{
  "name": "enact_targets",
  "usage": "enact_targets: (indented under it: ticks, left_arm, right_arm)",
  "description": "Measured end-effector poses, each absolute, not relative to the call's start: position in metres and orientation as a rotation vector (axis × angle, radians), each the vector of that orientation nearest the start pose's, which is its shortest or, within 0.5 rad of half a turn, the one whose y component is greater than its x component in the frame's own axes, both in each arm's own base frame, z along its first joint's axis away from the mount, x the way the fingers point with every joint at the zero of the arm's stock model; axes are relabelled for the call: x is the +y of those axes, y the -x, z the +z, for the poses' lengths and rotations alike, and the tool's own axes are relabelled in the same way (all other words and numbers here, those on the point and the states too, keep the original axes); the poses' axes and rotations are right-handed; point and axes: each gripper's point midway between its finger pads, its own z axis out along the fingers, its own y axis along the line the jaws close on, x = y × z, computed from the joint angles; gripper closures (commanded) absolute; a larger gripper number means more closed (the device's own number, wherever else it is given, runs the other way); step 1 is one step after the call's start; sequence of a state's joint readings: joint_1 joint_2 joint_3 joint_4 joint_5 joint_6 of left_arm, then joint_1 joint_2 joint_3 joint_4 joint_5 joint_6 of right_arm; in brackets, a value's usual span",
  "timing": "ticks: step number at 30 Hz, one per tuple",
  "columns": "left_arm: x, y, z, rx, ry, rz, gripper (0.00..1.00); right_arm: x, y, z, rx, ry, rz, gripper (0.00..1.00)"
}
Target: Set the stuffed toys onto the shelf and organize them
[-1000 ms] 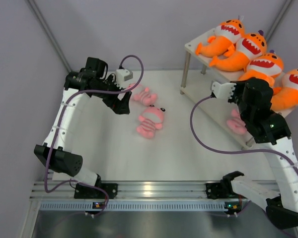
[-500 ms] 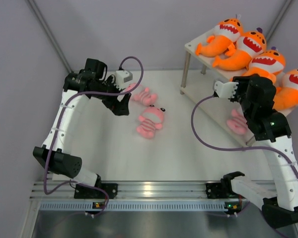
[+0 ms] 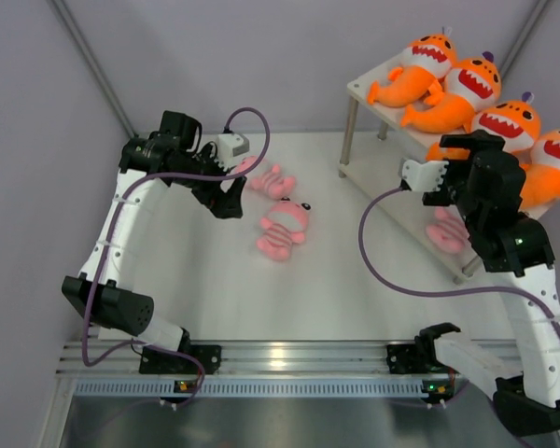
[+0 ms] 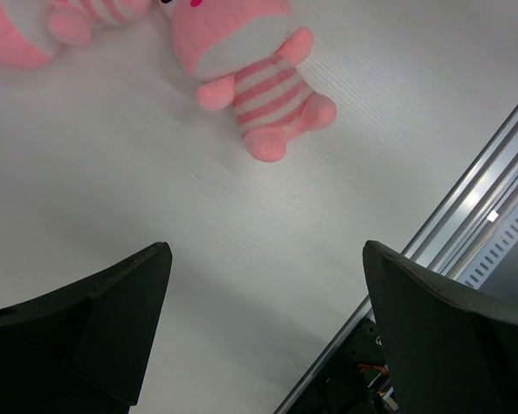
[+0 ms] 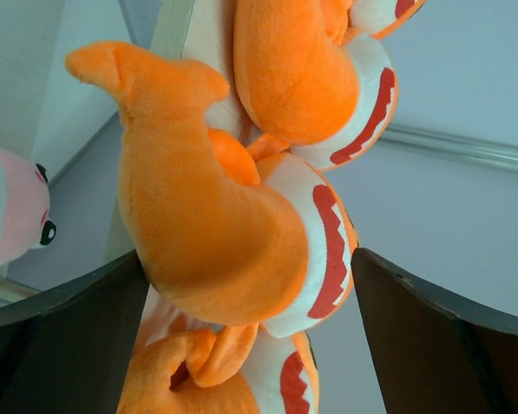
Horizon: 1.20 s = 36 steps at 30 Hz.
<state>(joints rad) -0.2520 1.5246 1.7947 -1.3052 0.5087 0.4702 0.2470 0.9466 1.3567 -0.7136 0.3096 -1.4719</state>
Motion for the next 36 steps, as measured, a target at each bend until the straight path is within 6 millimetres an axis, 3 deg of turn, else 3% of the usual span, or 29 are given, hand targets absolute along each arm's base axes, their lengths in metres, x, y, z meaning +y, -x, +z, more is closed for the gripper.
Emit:
enact_targets:
  ticks: [8,12,15,16,17,21,22,25,31,36]
  left_arm:
    - [-0.146,-0.289,0.277,2.279,-1.051,-0.577,0.01]
    - [-0.147,-0.288,0.278,2.276,-1.052,-0.585,0.01]
    - [-0.147,-0.288,0.278,2.275,-1.052,-0.589,0.01]
    - [-0.148,-0.288,0.278,2.274,-1.052,-0.592,0.01]
    - [-0.148,-0.288,0.278,2.274,-1.051,-0.596,0.01]
    - [-0.149,-0.287,0.279,2.276,-1.044,-0.604,0.02]
    - [-0.149,-0.287,0.279,2.278,-1.041,-0.605,0.01]
    - [-0.149,-0.287,0.279,2.280,-1.038,-0.606,0.01]
    - [-0.149,-0.287,0.279,2.283,-1.034,-0.608,0.01]
    - [-0.150,-0.287,0.278,2.287,-1.027,-0.616,0.01]
  right_arm:
    - [-0.001,-0.283,0.416,1.422,1.368,-0.966,0.01]
    - [0.026,-0.273,0.448,1.312,1.286,-0.788,0.00]
    - [0.048,-0.263,0.482,1.229,1.119,-0.608,0.01]
    - [0.053,-0.261,0.491,1.223,1.036,-0.529,0.03]
    - [0.057,-0.259,0.501,1.218,0.950,-0.453,0.15]
    - [0.070,-0.258,0.523,1.251,0.648,-0.162,0.41]
    - [0.072,-0.262,0.520,1.289,0.565,-0.080,0.49]
    - [0.063,-0.279,0.500,1.419,0.322,0.019,0.61]
    - [0.018,-0.296,0.432,1.624,-0.065,-0.091,0.68]
    - [-0.007,-0.296,0.428,1.643,-0.179,-0.222,0.68]
